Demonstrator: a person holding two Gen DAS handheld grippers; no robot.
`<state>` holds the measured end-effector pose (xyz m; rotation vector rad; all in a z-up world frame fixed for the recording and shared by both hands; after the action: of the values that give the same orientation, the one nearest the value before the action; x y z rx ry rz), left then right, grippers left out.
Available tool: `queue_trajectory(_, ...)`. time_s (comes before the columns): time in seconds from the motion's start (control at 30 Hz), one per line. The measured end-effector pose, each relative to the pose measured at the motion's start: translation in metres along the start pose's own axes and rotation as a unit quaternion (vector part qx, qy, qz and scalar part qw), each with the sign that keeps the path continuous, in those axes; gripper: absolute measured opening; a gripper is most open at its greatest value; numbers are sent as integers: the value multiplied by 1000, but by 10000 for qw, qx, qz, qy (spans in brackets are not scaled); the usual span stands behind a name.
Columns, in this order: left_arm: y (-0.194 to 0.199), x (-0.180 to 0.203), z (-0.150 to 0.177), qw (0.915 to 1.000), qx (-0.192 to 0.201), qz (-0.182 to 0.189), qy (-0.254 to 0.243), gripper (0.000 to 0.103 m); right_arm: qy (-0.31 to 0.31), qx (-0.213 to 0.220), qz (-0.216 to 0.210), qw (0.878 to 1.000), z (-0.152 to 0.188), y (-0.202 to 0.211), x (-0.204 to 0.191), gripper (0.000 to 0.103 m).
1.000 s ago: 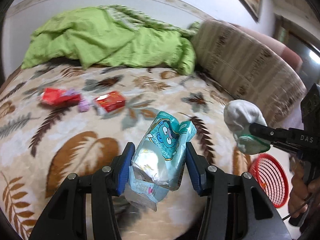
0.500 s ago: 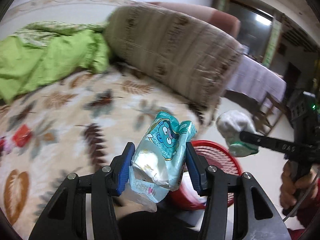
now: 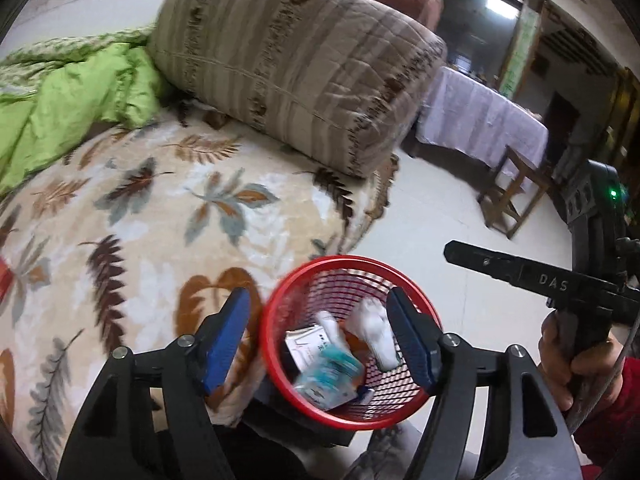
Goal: Collect trash
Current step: 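Open both tools over the red wastebasket to drop the pack and sock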
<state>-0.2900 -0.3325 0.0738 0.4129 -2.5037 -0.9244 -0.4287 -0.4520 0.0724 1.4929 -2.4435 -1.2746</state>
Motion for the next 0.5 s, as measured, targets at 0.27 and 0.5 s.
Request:
queue_trajectory(0.27, 52, -75, 4, 9940, 427, -838, 566, 73, 528, -124, -766, 9956, -5, -31, -76, 44)
queue_trajectory(0.5, 101, -161, 16, 9758, 763, -1594, 1291, 74, 1136, -531, -1398, 9822, 7, -73, -164, 44)
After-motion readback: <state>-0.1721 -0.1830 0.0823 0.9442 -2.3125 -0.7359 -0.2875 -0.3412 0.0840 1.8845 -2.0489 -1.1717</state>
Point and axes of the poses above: each gripper's, at about its wrist camera, not at the fingertips, and y roughly against the way its jaws point, x to its right, z to its underside, the point moved 7 cm from there along -y, roughly the way its jaws point, and after that the axes turned 7 degrees about y, right-handed, at the moved point
